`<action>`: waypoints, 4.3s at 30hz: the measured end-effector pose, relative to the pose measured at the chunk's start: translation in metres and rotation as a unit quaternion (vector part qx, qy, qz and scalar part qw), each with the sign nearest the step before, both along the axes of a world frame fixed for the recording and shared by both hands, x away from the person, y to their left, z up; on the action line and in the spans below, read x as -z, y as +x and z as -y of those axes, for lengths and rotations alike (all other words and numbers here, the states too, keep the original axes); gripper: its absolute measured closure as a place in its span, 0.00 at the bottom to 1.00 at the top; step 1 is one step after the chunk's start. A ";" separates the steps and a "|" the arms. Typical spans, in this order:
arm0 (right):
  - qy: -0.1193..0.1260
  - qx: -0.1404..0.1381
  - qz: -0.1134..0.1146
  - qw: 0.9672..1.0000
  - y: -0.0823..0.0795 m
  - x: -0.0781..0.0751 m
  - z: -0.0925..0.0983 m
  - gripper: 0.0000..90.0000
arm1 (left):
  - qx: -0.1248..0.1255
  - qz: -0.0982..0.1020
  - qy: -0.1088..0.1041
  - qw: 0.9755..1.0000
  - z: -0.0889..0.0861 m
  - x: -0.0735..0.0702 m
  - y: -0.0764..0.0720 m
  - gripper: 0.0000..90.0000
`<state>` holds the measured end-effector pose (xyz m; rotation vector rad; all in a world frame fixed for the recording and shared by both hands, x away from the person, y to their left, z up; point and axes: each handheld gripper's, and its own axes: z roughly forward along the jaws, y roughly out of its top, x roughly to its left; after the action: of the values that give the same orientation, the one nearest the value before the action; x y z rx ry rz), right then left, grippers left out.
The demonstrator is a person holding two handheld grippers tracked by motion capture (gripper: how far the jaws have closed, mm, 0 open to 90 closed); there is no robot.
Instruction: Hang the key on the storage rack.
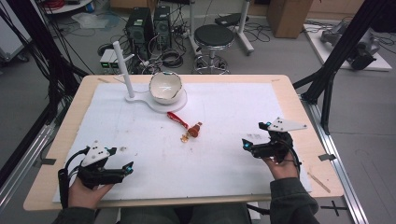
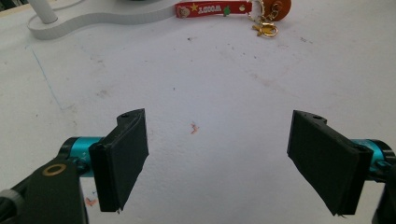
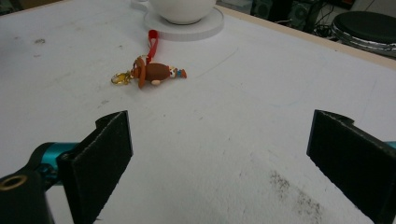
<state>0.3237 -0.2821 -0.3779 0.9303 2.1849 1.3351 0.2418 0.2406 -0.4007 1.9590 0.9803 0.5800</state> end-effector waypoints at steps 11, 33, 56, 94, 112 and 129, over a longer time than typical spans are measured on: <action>-0.009 -0.017 -0.005 1.000 0.014 -0.014 -0.018 0.07 | -0.004 0.002 -0.001 1.000 -0.002 0.000 0.000 0.23; -0.021 -0.054 -0.017 0.998 0.051 -0.033 -0.064 0.07 | -0.001 0.001 -0.002 1.000 -0.002 -0.001 0.000 0.23; -0.060 -0.073 -0.073 0.993 0.103 -0.036 -0.135 0.08 | -0.001 0.002 -0.002 1.000 -0.003 -0.001 0.001 0.23; -0.118 -0.089 -0.159 0.976 0.139 0.002 -0.209 0.41 | -0.002 0.002 -0.003 1.000 -0.004 -0.001 0.001 0.23; -0.140 -0.090 -0.192 0.967 0.146 0.021 -0.224 0.58 | -0.003 0.002 -0.002 1.000 -0.004 -0.001 0.002 0.23; -0.158 -0.072 -0.219 0.960 0.150 0.033 -0.229 0.70 | -0.001 0.003 -0.003 1.000 -0.004 -0.002 0.002 0.23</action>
<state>0.4736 -0.0526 -0.4113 1.0290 2.7434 0.8493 0.2438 0.2442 -0.3991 1.9508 0.9788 0.5828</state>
